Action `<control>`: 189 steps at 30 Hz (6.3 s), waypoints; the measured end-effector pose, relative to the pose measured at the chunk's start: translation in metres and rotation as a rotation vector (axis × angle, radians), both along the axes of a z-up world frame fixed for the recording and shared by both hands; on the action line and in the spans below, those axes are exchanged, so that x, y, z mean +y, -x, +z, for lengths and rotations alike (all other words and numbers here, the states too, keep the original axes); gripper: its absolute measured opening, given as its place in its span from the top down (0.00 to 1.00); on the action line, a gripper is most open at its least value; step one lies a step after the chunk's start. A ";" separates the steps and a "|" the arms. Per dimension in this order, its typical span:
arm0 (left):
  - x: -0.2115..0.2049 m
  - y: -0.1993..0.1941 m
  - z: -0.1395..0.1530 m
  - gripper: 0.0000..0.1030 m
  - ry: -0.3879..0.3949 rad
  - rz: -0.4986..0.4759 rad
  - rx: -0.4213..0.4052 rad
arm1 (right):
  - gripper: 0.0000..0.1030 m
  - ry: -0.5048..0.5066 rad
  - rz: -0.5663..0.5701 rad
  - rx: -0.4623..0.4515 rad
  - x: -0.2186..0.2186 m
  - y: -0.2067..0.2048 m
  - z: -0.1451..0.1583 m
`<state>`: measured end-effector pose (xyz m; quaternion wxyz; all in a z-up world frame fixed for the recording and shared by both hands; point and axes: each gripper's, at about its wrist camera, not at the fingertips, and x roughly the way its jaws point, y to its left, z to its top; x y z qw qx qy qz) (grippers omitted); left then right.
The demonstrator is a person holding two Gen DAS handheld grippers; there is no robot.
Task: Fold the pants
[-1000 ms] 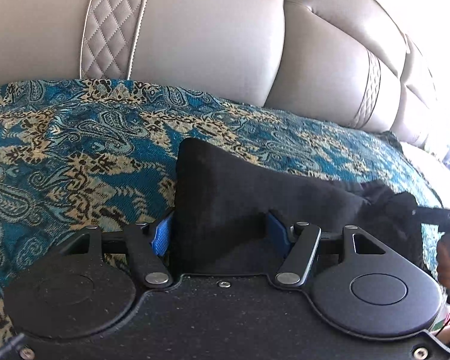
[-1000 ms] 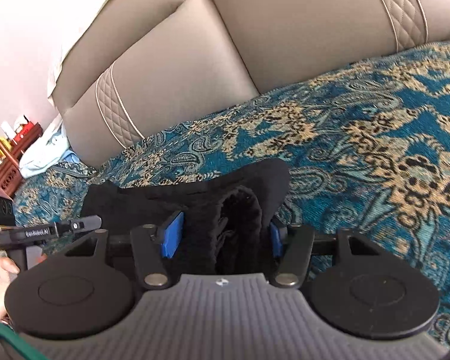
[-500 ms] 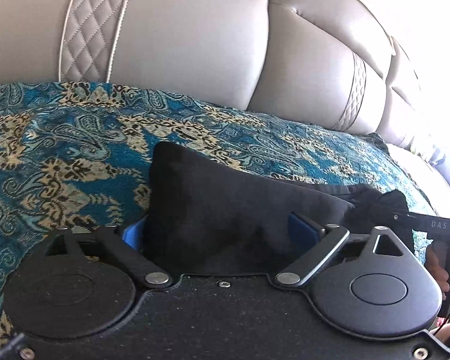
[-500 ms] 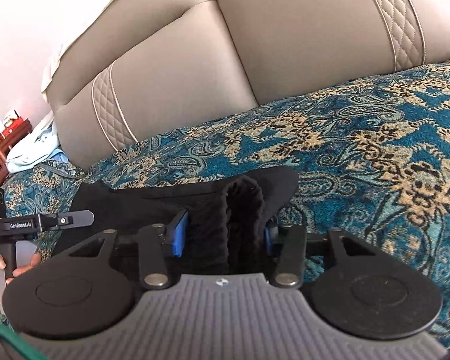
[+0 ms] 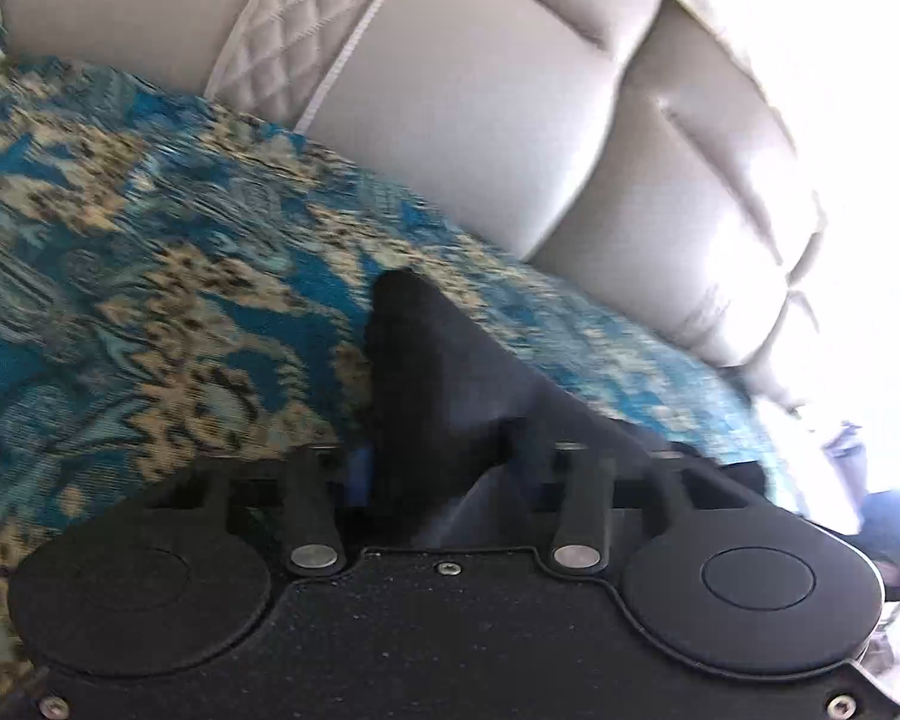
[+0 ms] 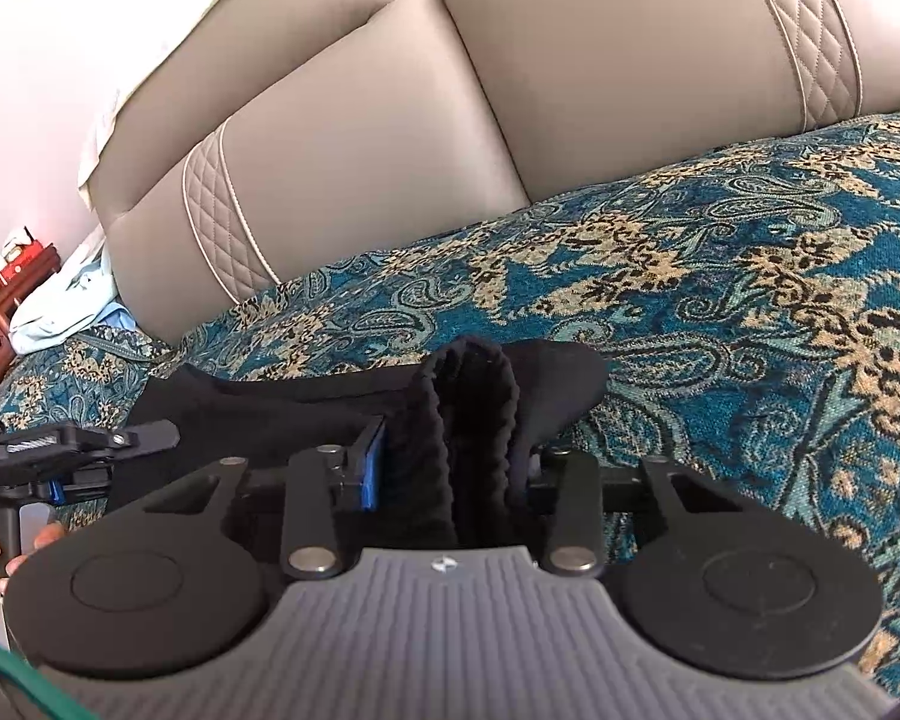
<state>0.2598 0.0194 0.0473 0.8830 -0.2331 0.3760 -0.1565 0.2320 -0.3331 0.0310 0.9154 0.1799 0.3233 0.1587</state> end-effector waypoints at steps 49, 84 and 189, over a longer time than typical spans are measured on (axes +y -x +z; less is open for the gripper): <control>0.064 -0.054 0.013 0.22 -0.427 0.296 0.032 | 0.15 0.267 -0.004 -0.029 0.152 -0.072 0.040; 0.008 0.200 -0.010 0.02 -0.583 0.171 -0.103 | 0.00 0.427 -0.097 -0.196 0.173 0.168 -0.010; 0.010 0.182 -0.013 0.00 -0.572 0.156 -0.082 | 0.00 0.499 -0.084 -0.197 0.190 0.161 -0.024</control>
